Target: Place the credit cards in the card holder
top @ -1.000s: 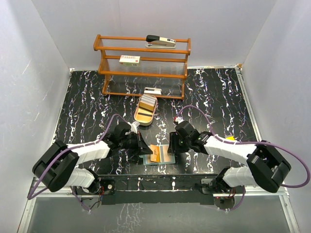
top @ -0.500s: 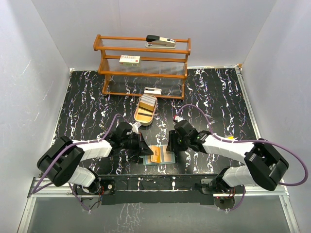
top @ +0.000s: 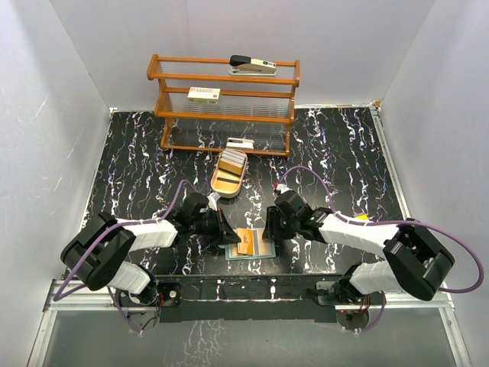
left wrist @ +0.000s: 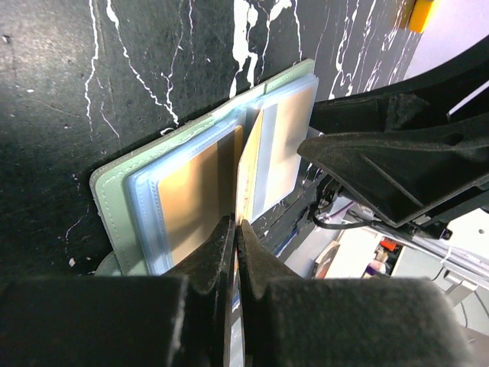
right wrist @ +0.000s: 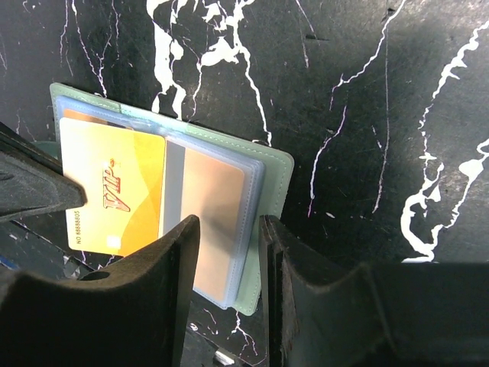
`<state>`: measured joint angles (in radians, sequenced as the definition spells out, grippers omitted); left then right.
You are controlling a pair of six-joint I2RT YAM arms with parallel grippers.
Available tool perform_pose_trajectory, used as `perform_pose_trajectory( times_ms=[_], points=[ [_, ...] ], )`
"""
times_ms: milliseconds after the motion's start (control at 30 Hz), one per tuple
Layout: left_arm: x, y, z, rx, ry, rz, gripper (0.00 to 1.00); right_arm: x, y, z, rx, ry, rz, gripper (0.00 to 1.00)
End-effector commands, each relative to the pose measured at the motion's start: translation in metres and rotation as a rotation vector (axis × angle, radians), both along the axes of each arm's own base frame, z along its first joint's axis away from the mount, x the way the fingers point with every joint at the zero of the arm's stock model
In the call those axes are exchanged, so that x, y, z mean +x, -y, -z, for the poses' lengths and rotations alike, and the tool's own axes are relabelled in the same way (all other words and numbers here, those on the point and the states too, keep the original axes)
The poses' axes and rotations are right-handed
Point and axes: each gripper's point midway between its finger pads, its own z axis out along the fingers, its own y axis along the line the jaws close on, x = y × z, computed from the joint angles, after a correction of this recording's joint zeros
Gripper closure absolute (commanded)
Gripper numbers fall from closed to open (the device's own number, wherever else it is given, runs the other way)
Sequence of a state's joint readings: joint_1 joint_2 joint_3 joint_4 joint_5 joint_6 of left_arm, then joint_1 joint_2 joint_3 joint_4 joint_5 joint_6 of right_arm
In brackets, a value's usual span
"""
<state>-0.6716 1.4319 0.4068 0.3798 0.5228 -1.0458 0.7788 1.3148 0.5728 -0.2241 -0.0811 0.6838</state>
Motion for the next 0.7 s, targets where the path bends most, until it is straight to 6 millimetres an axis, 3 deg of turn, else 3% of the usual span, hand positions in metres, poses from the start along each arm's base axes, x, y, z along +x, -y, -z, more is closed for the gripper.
perform_pose_trajectory(
  times_ms=[0, 667],
  points=[
    [0.004, 0.002, -0.007, -0.006, -0.016, -0.047, 1.0, 0.009, -0.007, -0.015, 0.049, 0.054, 0.019, 0.65],
    [-0.01, 0.0, 0.008, 0.083, -0.073, 0.009, 1.0, 0.005, -0.005, -0.009, 0.06, 0.046, 0.024, 0.65]
  ],
)
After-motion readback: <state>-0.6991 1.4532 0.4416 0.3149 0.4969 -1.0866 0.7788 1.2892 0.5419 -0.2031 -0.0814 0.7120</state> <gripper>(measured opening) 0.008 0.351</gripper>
